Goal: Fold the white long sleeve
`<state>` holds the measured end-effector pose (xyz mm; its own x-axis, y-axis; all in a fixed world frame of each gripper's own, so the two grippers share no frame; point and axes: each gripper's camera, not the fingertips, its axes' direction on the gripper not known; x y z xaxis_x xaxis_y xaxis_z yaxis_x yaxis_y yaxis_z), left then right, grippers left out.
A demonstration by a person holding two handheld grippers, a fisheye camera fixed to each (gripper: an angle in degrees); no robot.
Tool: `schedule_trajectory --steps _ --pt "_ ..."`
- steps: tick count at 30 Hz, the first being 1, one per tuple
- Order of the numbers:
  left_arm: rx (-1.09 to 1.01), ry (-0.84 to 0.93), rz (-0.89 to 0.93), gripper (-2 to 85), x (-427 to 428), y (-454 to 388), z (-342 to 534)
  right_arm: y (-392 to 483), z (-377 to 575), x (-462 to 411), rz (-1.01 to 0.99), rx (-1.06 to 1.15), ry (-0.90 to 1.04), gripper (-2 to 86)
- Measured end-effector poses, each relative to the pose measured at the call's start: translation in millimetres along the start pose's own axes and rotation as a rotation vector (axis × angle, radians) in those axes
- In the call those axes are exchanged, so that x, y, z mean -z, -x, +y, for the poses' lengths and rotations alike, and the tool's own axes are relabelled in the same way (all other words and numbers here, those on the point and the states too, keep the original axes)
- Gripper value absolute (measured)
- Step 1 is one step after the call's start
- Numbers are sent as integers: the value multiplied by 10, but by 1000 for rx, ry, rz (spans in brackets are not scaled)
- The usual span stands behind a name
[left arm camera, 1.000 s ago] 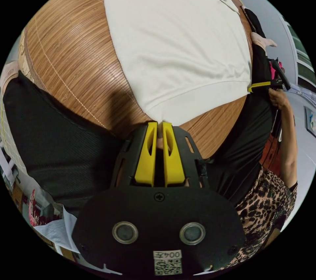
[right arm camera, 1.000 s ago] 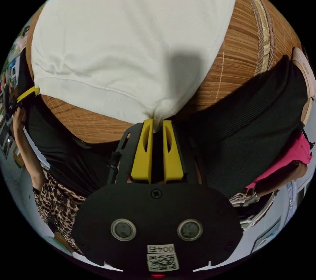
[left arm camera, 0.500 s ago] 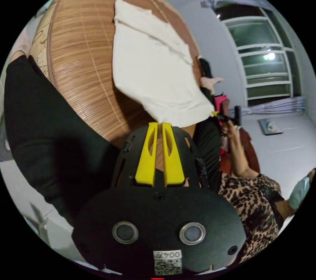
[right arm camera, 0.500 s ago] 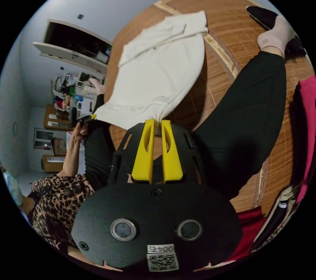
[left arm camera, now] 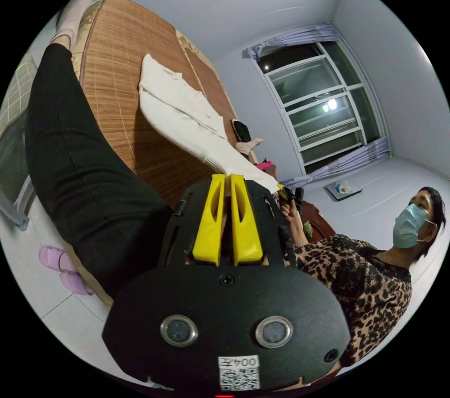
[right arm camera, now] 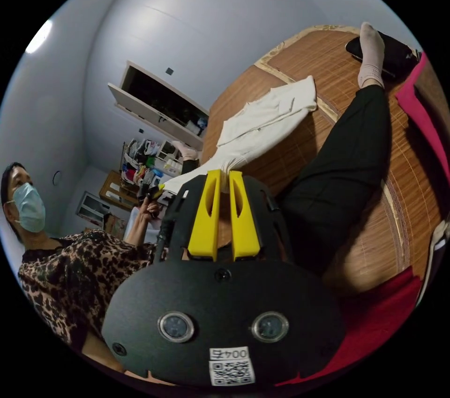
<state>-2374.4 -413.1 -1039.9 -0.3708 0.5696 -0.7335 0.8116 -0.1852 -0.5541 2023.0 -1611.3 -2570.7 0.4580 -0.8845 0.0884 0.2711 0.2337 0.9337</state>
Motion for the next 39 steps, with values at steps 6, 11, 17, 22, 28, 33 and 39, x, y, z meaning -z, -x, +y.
schedule_trajectory --steps 6,11,17,22,28,33,39 --pt "25 -23 62 24 174 0 -75 -23 177 411 -45 -39 -70 44" --pt "21 -82 97 24 221 38 -471 -78 -92 572 -76 -42 -148 43" --pt "15 -127 96 25 218 133 -1244 -177 -860 567 -81 -29 -155 43" --pt "5 -117 9 24 38 253 -2112 -307 -1719 389 -31 -23 -131 43" --pt "59 -97 -28 23 -404 729 -3089 -705 -2720 -66 49 -69 -65 43" --pt "136 -48 -93 24 -879 1375 -3768 -1317 -3449 -644 115 -140 9 44" --pt "283 -27 -105 24 -1468 2338 -4223 -2222 -4048 -1481 190 -285 121 46"
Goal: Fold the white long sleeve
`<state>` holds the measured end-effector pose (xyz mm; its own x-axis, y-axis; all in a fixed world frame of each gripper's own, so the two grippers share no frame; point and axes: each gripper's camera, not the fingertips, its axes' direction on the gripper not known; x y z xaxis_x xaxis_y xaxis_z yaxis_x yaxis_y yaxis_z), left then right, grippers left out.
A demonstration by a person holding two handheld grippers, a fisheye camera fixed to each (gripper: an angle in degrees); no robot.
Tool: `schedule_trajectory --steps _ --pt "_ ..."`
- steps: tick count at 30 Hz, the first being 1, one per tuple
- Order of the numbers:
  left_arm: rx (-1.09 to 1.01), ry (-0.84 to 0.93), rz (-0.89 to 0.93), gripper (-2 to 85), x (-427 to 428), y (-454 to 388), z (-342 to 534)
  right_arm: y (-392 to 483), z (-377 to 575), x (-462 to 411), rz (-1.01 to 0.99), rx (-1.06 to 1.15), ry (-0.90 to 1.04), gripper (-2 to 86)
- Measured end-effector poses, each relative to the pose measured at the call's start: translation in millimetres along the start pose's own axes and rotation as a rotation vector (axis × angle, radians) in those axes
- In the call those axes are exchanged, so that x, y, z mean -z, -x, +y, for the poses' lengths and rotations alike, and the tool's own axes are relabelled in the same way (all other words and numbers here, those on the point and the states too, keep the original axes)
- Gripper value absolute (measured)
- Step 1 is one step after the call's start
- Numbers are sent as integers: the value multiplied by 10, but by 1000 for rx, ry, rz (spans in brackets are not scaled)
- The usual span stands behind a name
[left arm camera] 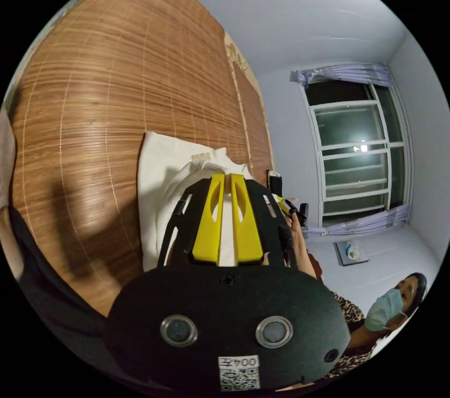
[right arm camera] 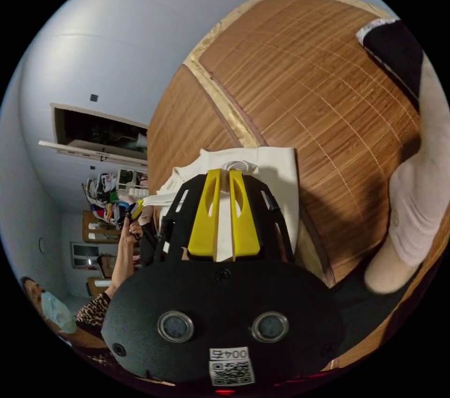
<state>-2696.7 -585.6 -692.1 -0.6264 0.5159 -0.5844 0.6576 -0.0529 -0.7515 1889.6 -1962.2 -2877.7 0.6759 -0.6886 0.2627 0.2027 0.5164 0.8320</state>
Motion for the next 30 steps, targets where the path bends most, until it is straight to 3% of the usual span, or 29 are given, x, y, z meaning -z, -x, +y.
schedule_trajectory --steps 5,9,13,19,25,30 --pt "25 -64 42 23 -218 264 -172 -235 -284 -262 22 -74 -68 51" --pt "-10 -168 32 17 -167 250 -149 -286 -311 -23 44 -100 -229 62" --pt "-68 -237 -18 10 43 80 49 -41 -2 163 40 -12 -245 63" --pt "-332 -64 -242 6 -9 -547 859 578 1102 -14 84 182 -122 73" --pt "-276 150 -509 14 -405 -605 1511 667 1902 -303 314 230 -131 82" --pt "-271 228 -530 19 -623 -532 1630 532 1801 -340 361 133 -111 96"
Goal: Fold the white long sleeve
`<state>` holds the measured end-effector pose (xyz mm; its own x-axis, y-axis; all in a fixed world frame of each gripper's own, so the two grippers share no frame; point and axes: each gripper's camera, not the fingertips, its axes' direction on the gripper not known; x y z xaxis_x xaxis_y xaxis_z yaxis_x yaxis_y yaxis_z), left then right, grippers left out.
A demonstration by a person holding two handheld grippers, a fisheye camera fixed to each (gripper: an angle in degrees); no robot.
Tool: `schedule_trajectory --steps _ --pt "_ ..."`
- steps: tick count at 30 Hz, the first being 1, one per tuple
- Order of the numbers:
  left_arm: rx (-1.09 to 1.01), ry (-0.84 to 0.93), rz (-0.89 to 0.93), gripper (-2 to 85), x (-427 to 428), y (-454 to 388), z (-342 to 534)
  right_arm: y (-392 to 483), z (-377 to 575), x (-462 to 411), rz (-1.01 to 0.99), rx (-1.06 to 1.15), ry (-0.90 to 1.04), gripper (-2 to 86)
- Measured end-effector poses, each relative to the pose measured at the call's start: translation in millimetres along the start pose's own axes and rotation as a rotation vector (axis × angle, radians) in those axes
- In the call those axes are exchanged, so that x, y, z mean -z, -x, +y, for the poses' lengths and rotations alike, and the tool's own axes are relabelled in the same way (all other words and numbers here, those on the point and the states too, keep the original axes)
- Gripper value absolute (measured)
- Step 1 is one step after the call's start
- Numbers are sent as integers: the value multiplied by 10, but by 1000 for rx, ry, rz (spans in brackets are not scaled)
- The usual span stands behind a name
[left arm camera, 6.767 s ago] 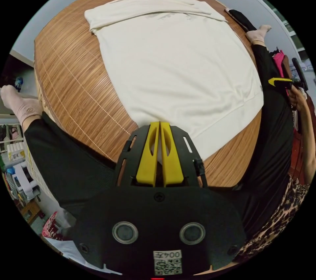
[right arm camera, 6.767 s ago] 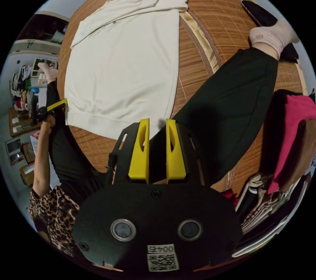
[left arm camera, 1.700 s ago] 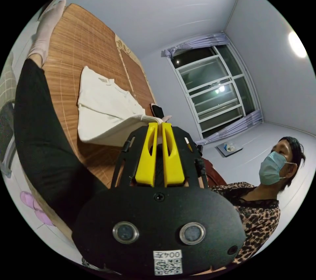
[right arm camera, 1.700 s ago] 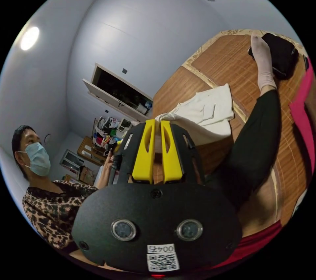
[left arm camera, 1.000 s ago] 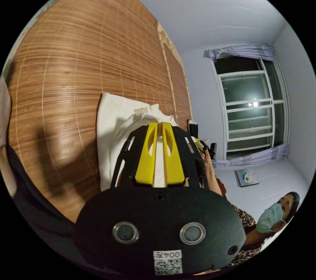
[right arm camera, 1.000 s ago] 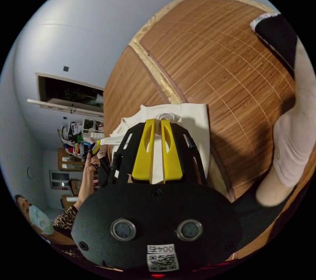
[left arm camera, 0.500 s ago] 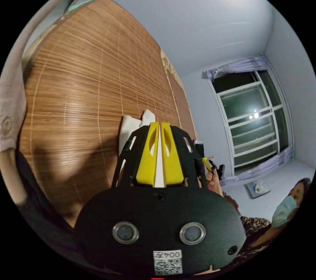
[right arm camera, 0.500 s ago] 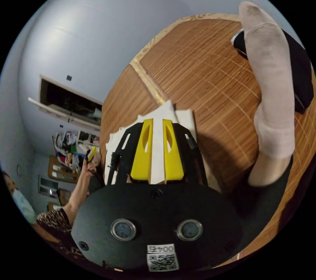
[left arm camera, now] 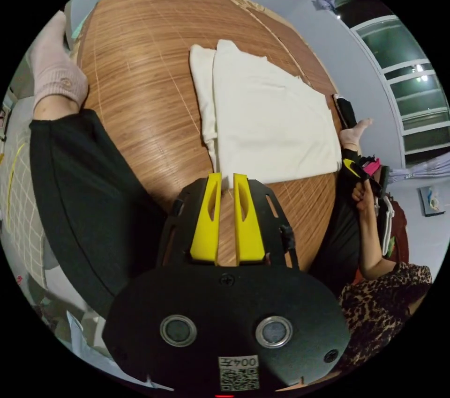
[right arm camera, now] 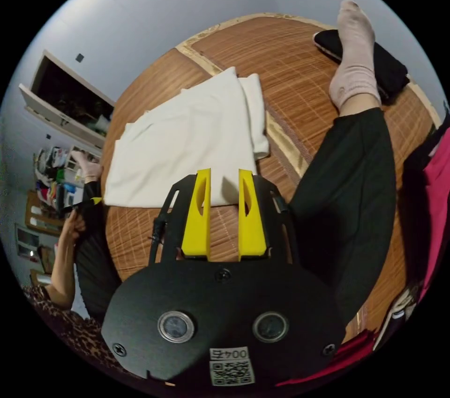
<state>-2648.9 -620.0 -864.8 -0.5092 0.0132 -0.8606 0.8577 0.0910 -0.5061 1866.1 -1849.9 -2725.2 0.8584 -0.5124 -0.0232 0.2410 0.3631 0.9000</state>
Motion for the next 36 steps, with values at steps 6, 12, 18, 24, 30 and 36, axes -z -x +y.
schedule_trajectory --steps 6,12,18,24,30,36 --pt "-39 52 -15 27 -155 -132 -90 108 -30 -78 118 -15 29 121" --pt "-43 134 -48 33 -403 -258 -231 32 -87 -115 99 -60 68 131" --pt "-66 163 -108 19 -573 -427 -314 6 -114 -136 83 -65 106 129" --pt "-56 197 -131 8 -648 -488 -330 -168 -119 -14 27 -134 70 112" --pt "-37 198 -123 5 -672 -492 -326 -451 -123 85 -97 -232 74 109" --pt "-40 196 -137 5 -691 -541 -305 -364 -239 -179 -24 -209 221 111"
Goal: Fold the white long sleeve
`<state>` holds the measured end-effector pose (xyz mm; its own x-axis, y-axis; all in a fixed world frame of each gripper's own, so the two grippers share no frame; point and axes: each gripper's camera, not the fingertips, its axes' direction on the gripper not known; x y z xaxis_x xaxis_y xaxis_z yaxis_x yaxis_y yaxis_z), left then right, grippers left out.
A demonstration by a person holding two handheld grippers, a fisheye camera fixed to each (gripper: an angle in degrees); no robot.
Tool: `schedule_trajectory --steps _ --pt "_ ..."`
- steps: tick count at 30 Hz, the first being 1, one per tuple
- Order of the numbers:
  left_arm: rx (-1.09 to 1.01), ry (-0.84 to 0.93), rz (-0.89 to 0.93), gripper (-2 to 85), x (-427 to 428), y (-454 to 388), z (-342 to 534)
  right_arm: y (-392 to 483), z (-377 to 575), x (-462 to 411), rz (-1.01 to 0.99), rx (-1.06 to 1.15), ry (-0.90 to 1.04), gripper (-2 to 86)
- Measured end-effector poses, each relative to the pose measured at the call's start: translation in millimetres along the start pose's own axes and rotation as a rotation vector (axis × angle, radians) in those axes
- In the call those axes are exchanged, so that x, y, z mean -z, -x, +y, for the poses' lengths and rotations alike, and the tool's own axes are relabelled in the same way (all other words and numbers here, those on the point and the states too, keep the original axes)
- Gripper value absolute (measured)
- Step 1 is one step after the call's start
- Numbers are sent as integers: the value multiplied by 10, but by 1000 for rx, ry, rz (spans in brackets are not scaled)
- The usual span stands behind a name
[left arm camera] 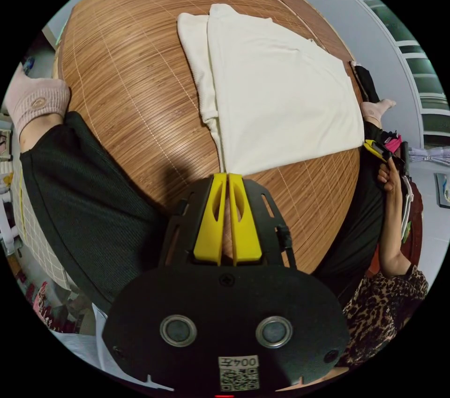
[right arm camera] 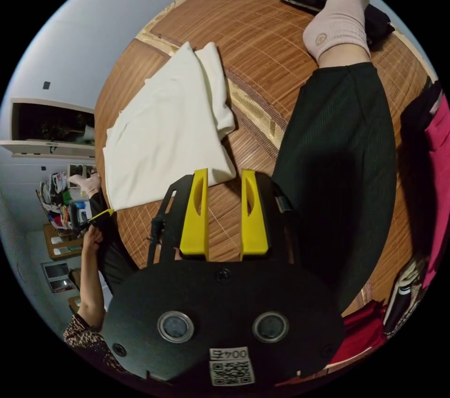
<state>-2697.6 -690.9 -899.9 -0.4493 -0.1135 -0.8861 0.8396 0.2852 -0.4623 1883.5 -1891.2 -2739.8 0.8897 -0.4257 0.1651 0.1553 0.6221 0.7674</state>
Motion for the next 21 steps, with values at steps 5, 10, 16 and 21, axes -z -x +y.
schedule_trajectory --steps 5,10,16,21 --pt "-5 -1 -13 5 -2 -37 30 65 -58 -108 25 16 37 100" --pt "15 21 -38 5 15 -46 80 201 -83 -230 82 63 103 39" --pt "47 92 -83 6 47 -14 228 273 -4 -280 117 71 187 36" --pt "73 134 -22 15 32 96 359 365 78 -326 161 80 229 39"
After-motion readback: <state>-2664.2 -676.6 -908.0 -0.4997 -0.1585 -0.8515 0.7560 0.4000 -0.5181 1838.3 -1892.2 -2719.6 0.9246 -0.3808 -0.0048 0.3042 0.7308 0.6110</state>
